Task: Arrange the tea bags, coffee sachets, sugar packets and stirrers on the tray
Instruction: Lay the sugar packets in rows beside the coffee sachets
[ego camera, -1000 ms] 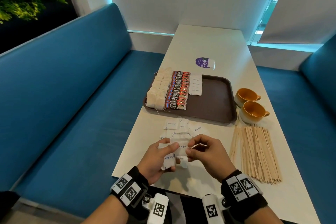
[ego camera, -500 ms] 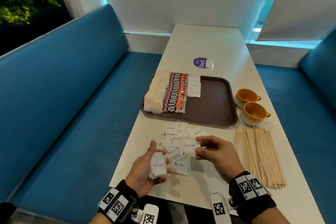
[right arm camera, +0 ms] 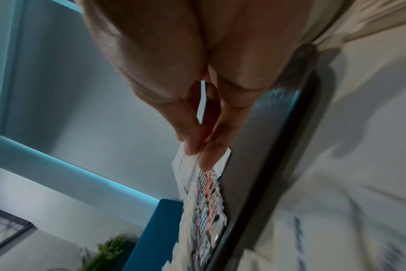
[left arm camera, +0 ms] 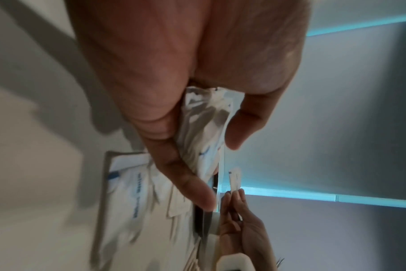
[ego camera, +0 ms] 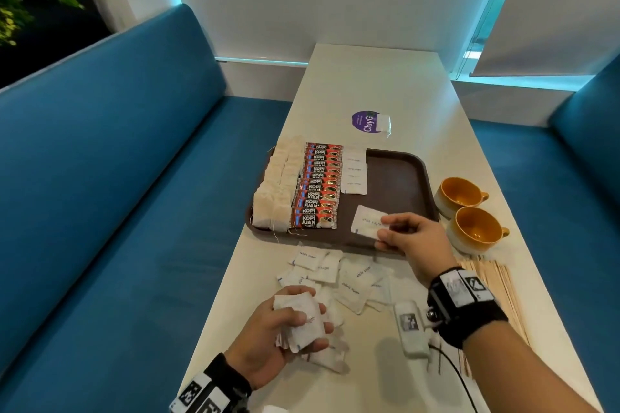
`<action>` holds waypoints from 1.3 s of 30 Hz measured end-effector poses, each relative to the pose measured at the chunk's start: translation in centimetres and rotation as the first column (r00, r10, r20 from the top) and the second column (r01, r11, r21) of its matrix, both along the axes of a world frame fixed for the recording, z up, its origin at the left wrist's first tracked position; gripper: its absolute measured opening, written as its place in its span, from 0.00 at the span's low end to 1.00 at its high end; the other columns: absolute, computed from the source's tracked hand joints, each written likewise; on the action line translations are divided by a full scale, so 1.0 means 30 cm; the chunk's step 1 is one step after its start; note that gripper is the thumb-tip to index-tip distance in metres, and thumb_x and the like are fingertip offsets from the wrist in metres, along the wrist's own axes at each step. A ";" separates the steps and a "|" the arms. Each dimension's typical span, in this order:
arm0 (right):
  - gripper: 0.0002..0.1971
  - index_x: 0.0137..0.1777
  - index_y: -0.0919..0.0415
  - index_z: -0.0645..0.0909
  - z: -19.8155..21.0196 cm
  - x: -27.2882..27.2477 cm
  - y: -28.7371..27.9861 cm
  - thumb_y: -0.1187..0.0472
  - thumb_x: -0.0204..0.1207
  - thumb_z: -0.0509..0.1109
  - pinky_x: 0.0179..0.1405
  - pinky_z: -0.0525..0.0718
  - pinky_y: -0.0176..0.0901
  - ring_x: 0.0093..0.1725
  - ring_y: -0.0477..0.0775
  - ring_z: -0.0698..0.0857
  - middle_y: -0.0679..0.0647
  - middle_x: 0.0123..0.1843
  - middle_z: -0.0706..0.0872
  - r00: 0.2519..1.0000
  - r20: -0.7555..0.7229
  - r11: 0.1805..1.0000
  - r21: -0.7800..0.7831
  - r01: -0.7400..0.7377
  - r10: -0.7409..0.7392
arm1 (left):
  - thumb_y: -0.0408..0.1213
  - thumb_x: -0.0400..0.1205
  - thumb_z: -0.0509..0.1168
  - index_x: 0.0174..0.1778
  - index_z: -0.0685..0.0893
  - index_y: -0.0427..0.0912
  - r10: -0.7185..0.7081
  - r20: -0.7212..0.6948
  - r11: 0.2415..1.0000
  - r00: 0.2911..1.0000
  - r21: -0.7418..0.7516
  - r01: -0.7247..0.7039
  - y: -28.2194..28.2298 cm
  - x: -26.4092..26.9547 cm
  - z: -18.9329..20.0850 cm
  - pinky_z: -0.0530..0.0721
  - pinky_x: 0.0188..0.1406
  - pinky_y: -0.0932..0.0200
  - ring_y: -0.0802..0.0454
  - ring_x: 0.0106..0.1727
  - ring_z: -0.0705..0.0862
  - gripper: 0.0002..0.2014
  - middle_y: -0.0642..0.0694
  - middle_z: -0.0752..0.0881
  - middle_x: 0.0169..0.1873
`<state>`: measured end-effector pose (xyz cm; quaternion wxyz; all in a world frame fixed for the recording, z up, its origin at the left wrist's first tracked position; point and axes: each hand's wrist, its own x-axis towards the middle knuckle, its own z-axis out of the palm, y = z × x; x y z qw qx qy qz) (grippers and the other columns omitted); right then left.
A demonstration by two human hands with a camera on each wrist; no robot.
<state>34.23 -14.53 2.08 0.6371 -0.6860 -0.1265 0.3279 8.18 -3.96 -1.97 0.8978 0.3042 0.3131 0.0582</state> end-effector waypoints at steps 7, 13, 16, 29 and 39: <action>0.09 0.49 0.62 0.91 -0.078 0.215 0.217 0.72 0.71 0.82 0.54 0.93 0.53 0.50 0.58 0.93 0.59 0.51 0.93 0.992 0.124 0.990 -0.139 -0.018 0.035 | 0.25 0.65 0.64 0.67 0.84 0.35 0.105 0.071 0.990 0.992 -0.104 -0.097 0.097 -0.021 -0.012 0.87 0.26 0.48 0.28 0.46 0.87 0.31 0.29 0.86 0.51; 0.10 0.44 0.56 0.92 -0.154 0.331 0.336 0.71 0.70 0.83 0.50 0.91 0.50 0.43 0.57 0.91 0.61 0.49 0.93 0.973 0.191 0.969 -0.232 -0.081 0.127 | 0.25 0.66 0.65 0.67 0.84 0.38 0.154 0.103 0.963 0.983 -0.238 -0.126 0.112 -0.033 -0.047 0.90 0.35 0.37 0.19 0.58 0.86 0.30 0.26 0.86 0.58; 0.09 0.45 0.57 0.92 -0.169 0.356 0.369 0.71 0.70 0.83 0.47 0.92 0.45 0.38 0.54 0.90 0.60 0.47 0.94 0.957 0.228 0.948 -0.300 -0.103 0.177 | 0.23 0.58 0.72 0.69 0.82 0.37 0.109 0.086 0.976 0.990 -0.200 -0.090 0.114 -0.030 -0.058 0.91 0.38 0.35 0.16 0.64 0.83 0.38 0.24 0.85 0.64; 0.08 0.44 0.56 0.92 -0.153 0.383 0.413 0.65 0.69 0.86 0.48 0.93 0.48 0.39 0.54 0.90 0.56 0.43 0.92 0.917 0.300 0.863 -0.498 -0.083 0.261 | 0.21 0.69 0.70 0.73 0.78 0.32 0.006 0.018 0.997 1.000 -0.080 -0.004 0.107 -0.023 -0.051 0.93 0.38 0.39 0.20 0.65 0.85 0.32 0.25 0.85 0.66; 0.03 0.51 0.55 0.90 0.014 0.247 0.228 0.61 0.79 0.78 0.46 0.91 0.48 0.39 0.51 0.86 0.56 0.46 0.90 0.921 0.351 0.931 -0.364 -0.032 0.169 | 0.19 0.67 0.76 0.50 0.88 0.25 0.197 -0.061 0.979 0.979 -0.044 -0.200 0.077 -0.028 0.000 0.92 0.32 0.46 0.33 0.43 0.91 0.15 0.27 0.89 0.52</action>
